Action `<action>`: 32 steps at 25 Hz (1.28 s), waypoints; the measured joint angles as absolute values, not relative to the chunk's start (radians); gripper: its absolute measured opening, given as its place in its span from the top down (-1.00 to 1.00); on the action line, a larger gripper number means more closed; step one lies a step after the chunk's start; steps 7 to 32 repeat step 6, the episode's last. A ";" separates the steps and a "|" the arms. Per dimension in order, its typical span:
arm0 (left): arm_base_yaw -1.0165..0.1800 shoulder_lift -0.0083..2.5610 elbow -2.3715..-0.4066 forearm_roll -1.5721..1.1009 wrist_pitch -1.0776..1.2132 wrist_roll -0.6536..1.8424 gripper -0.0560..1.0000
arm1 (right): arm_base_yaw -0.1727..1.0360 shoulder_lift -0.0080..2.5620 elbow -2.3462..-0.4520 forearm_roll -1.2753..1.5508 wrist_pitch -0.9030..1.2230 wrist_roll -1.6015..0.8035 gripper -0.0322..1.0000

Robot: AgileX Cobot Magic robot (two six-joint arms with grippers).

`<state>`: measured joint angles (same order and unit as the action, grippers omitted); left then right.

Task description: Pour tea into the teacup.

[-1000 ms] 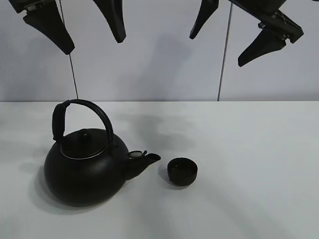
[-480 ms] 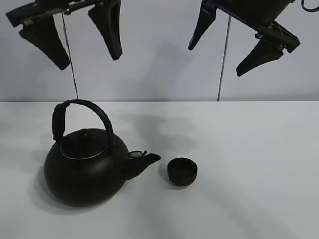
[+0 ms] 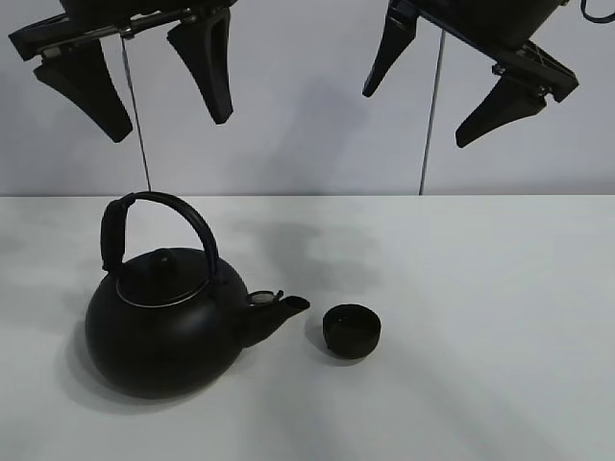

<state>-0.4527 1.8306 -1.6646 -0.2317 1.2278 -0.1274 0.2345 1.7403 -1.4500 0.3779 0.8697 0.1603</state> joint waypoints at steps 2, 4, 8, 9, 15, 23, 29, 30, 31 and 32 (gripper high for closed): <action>-0.453 1.831 -1.665 -0.232 1.226 -0.126 -0.30 | 0.235 1.740 -1.450 0.378 0.870 0.160 -0.33; -0.453 1.831 -1.665 -0.232 1.226 -0.126 -0.30 | 0.235 1.740 -1.450 0.378 0.870 0.160 -0.33; -0.453 1.831 -1.665 -0.232 1.226 -0.126 -0.30 | 0.235 1.740 -1.450 0.378 0.870 0.160 -0.33; -0.453 1.831 -1.665 -0.232 1.226 -0.126 -0.30 | 0.235 1.740 -1.450 0.378 0.870 0.160 -0.33; -0.453 1.831 -1.665 -0.232 1.226 -0.126 -0.30 | 0.235 1.740 -1.450 0.378 0.870 0.160 -0.33; -0.453 1.831 -1.665 -0.232 1.226 -0.126 -0.30 | 0.235 1.740 -1.450 0.378 0.870 0.160 -0.33; -0.453 1.831 -1.665 -0.232 1.226 -0.126 -0.30 | 0.235 1.740 -1.450 0.378 0.870 0.160 -0.33; -0.453 1.831 -1.665 -0.232 1.226 -0.126 -0.30 | 0.235 1.740 -1.450 0.378 0.870 0.160 -0.33; -0.453 1.831 -1.665 -0.232 1.226 -0.126 -0.30 | 0.235 1.740 -1.450 0.378 0.870 0.160 -0.33; -0.453 1.831 -1.665 -0.232 1.226 -0.126 -0.30 | 0.235 1.740 -1.450 0.378 0.870 0.160 -0.33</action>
